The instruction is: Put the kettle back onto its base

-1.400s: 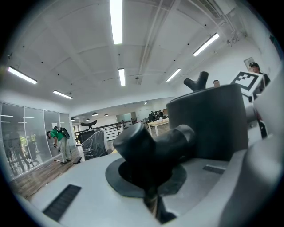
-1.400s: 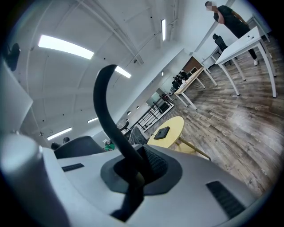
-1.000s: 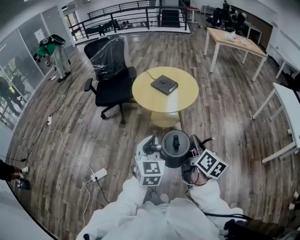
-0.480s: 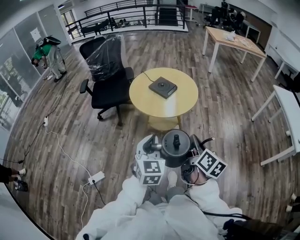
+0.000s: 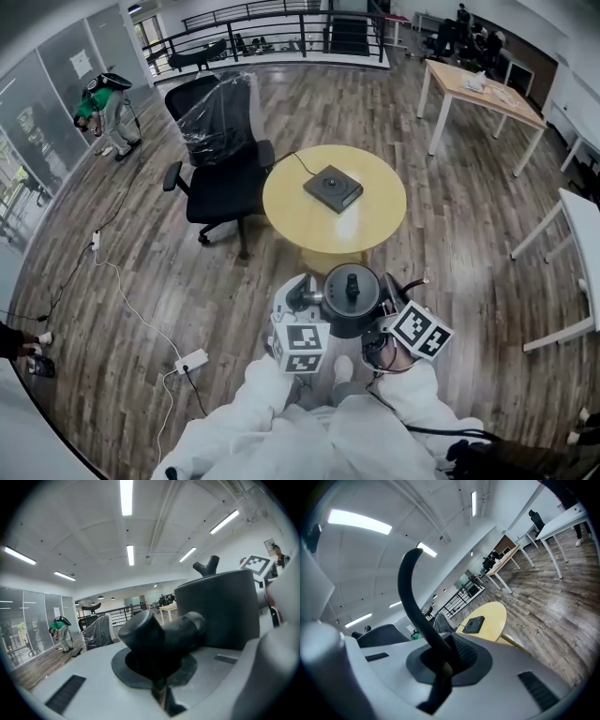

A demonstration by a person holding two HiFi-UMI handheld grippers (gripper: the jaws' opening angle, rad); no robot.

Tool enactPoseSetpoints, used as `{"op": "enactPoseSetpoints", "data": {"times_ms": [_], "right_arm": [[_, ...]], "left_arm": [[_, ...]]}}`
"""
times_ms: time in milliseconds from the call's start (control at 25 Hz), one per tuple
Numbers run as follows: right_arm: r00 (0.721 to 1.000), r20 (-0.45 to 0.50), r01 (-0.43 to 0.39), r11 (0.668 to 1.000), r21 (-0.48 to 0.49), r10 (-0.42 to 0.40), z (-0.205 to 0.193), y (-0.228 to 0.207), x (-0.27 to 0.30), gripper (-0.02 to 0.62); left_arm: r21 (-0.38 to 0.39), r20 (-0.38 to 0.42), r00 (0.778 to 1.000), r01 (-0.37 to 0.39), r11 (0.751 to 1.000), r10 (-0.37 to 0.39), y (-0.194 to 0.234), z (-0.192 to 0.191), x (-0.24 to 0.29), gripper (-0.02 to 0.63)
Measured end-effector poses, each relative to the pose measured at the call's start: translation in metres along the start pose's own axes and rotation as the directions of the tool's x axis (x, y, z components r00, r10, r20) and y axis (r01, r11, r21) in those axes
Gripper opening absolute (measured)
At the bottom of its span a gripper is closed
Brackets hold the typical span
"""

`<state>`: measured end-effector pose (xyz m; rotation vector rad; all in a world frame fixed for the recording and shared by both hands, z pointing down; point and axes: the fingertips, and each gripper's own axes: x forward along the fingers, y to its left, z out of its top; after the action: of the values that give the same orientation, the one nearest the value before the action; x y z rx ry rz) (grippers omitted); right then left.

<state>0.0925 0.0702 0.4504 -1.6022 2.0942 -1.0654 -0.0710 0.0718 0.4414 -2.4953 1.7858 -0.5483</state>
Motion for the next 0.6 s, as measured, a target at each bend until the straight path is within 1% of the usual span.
{"op": "enactPoseSetpoints", "data": {"times_ms": [160, 320, 600], "right_arm": [[1.0, -0.017, -0.017, 1.0, -0.015, 0.017, 0.02, -0.007, 0.035, 0.011], [0.999, -0.017, -0.037, 0.999, -0.015, 0.037, 0.049, -0.014, 0.068, 0.011], [0.998, -0.016, -0.057, 0.998, -0.025, 0.057, 0.094, -0.036, 0.119, 0.011]], "left_arm": [[-0.015, -0.006, 1.0, -0.022, 1.0, 0.022, 0.008, 0.007, 0.035, 0.0], [-0.012, -0.001, 0.999, -0.045, 0.999, 0.045, 0.012, 0.024, 0.073, 0.0], [-0.009, 0.028, 0.997, -0.067, 0.998, 0.068, 0.011, 0.052, 0.137, 0.0]]}}
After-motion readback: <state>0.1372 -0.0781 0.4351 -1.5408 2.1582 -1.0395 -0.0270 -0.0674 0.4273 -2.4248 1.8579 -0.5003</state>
